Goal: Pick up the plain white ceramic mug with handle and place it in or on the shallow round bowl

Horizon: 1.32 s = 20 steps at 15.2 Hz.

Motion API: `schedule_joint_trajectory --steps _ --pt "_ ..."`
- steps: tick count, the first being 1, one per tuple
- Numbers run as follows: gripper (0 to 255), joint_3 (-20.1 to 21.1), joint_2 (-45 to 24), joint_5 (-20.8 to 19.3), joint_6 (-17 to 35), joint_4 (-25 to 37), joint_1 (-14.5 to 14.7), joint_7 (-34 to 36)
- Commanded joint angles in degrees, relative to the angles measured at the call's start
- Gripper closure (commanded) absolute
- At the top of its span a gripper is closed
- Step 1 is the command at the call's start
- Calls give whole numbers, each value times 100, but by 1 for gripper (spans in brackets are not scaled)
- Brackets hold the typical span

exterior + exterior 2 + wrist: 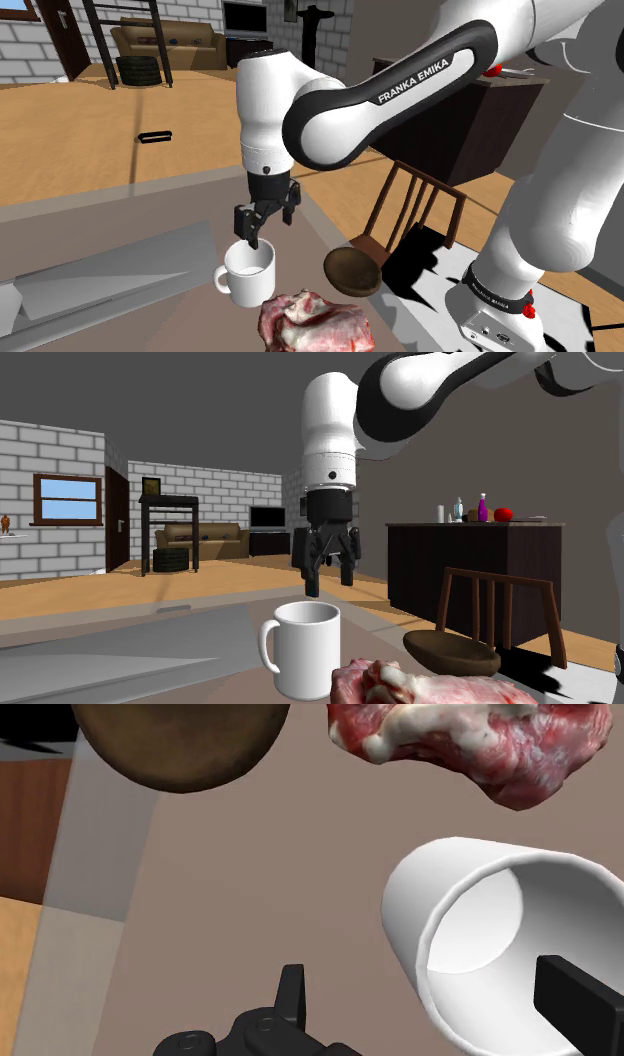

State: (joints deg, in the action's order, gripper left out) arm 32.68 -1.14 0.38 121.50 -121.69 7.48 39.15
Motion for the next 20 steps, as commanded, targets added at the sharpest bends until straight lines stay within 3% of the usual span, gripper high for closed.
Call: schedule_joint_trajectory --steps 1,8,15,16,20 --pt "0 26 -245 -166 102 119 37 160" --pt "0 7 -526 -363 581 -126 75 299" --pt "0 7 -525 -362 580 -126 75 299" --pt "255 7 -525 -362 580 -126 75 299" --pt "255 7 -525 -362 580 -126 75 299"
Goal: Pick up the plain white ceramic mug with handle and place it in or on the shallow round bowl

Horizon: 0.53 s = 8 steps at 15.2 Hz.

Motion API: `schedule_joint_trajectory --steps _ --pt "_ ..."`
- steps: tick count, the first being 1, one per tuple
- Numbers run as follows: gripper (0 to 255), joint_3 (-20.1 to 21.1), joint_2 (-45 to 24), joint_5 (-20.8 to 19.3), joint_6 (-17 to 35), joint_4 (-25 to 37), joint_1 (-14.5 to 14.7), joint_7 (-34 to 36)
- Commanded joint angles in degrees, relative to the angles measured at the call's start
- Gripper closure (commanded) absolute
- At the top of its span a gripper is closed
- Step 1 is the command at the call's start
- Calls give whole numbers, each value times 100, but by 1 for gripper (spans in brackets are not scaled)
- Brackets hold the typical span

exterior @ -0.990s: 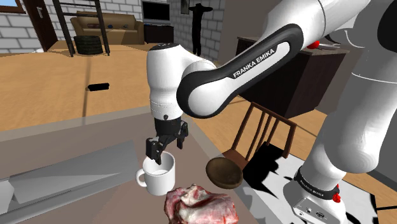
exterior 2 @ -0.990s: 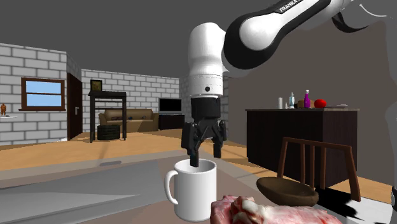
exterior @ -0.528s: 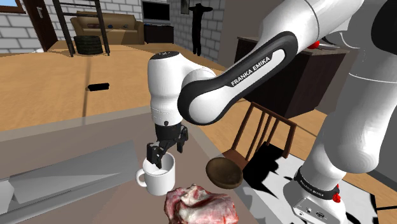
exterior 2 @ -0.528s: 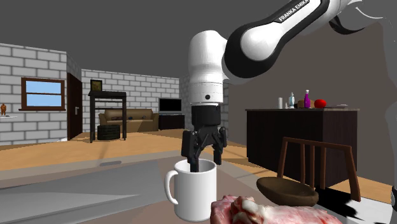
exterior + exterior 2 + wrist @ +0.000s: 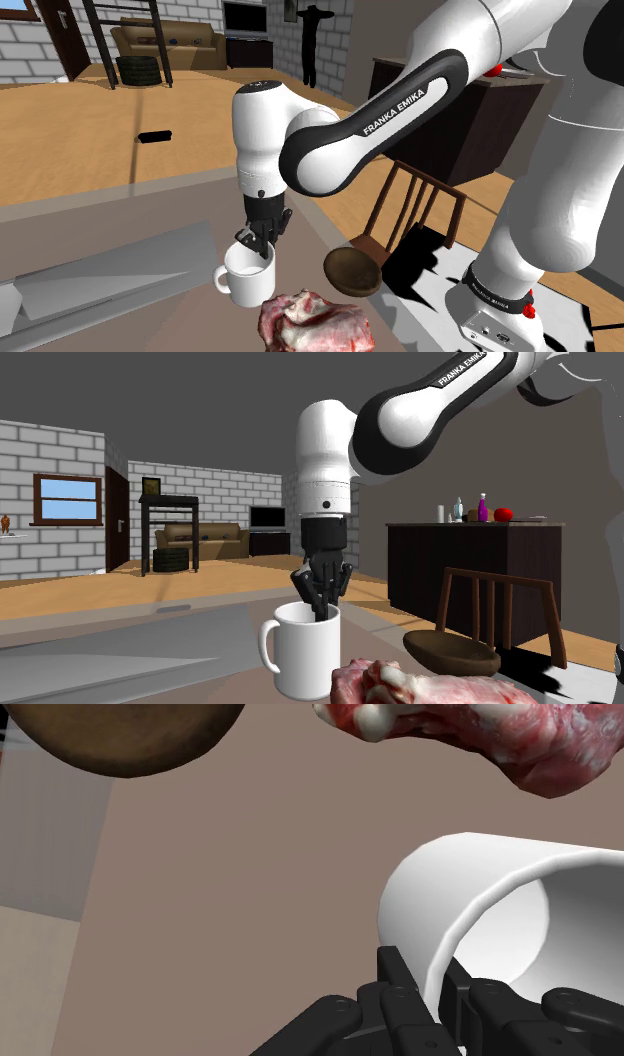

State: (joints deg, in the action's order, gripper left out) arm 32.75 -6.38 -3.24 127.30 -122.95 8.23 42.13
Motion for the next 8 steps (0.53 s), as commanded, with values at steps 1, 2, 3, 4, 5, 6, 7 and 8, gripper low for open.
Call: schedule_joint_trajectory --steps 1,2,3,4,5,6,7,8 --pt "255 0 -1 0 0 -1 0 0" --pt "255 0 -1 0 0 -1 0 0" --pt "255 0 0 0 1 -1 0 -1" --pt "255 0 -1 0 1 -1 0 0" --pt "255 0 -2 0 1 -1 1 1" --pt "255 5 47 35 -70 30 -6 -23" --pt "255 9 93 67 -142 64 -12 -46" --pt "255 13 138 100 -214 99 -18 -68"
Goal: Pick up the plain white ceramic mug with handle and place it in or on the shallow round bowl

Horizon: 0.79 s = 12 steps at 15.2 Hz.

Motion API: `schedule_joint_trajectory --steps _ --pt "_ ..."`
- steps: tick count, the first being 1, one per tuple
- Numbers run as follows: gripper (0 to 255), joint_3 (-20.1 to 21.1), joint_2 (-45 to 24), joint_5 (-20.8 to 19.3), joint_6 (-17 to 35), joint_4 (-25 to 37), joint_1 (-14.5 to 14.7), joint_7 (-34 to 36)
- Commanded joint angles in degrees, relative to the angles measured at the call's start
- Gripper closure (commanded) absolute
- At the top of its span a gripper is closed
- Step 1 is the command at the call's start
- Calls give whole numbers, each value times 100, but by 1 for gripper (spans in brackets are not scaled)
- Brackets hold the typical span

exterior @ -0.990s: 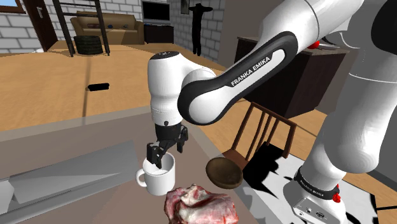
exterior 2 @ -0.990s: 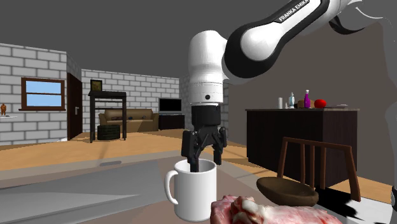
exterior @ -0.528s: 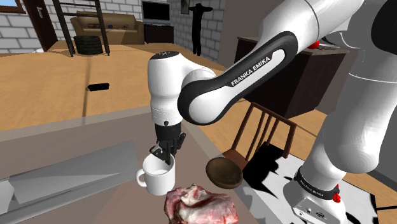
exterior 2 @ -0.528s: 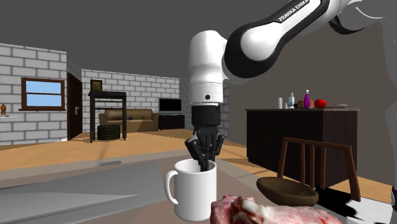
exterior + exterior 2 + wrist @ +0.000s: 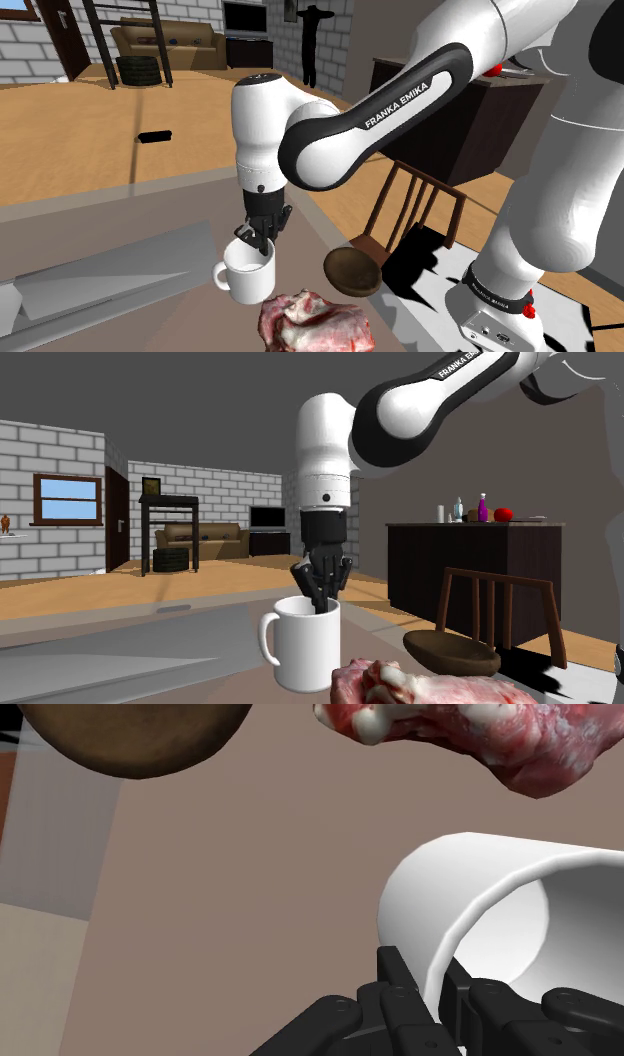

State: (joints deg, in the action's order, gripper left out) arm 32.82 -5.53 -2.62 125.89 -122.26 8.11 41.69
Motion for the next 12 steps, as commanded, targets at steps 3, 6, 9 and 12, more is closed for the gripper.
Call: schedule_joint_trajectory --steps 3,6,9,12 --pt "255 12 182 126 -291 141 -20 -83" --pt "255 14 299 203 -511 263 -33 -136" --pt "255 11 404 269 -733 396 -43 -181" --pt "255 6 496 325 -956 541 -52 -220"
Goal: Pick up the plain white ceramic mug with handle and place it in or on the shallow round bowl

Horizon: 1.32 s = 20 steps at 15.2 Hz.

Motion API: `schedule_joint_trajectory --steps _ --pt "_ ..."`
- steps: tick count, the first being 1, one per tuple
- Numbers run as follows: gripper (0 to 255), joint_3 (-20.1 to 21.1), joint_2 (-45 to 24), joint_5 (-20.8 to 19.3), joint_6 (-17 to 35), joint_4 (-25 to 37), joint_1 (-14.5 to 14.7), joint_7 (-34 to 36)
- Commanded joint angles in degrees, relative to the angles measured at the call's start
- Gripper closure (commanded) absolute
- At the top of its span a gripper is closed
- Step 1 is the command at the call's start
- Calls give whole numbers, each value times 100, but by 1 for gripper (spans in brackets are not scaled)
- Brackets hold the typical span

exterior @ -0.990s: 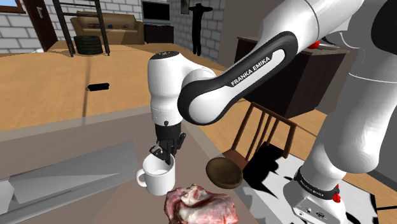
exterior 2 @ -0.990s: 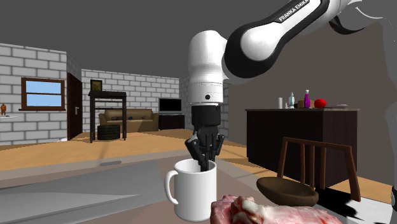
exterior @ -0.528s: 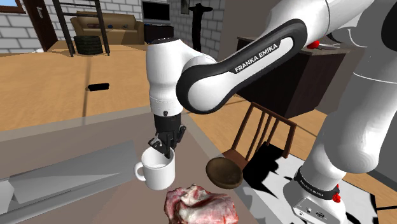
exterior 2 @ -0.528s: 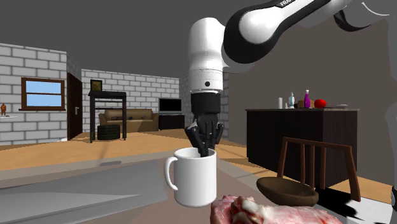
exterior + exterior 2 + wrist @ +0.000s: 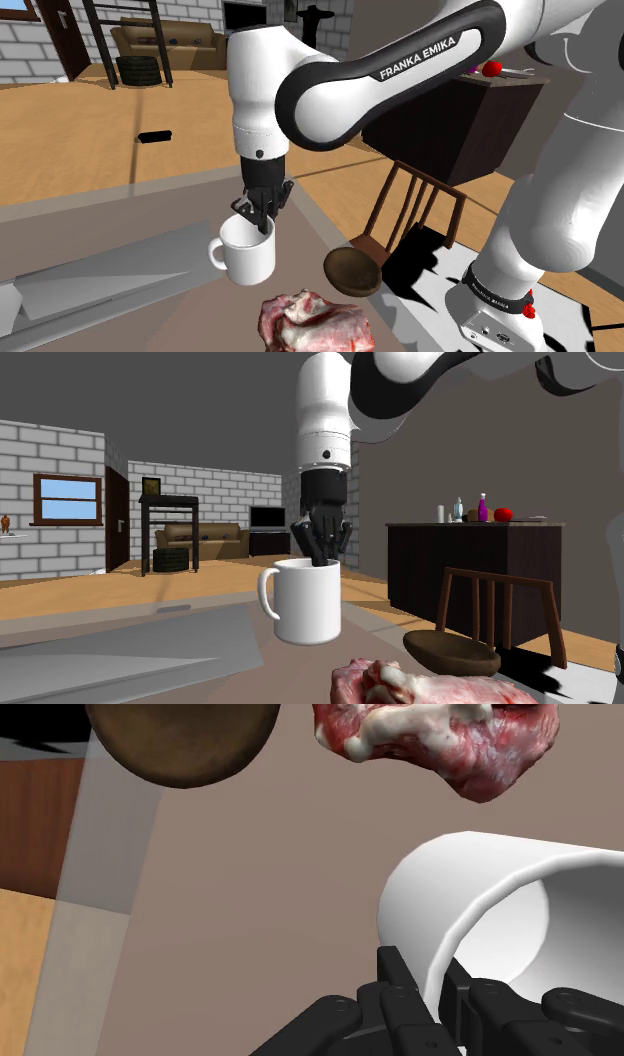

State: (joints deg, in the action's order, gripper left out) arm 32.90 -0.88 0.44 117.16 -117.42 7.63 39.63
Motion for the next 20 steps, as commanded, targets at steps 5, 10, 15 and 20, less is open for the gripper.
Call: schedule_joint_trajectory --steps 5,10,15,20 --pt "255 -14 159 91 -457 323 -16 -64" --pt "255 -109 763 424 -681 24 -72 -349" --pt "255 -473 2070 1008 -855 -1020 1 -954" --pt "255 -921 3311 1306 -1233 -1898 190 -1423"
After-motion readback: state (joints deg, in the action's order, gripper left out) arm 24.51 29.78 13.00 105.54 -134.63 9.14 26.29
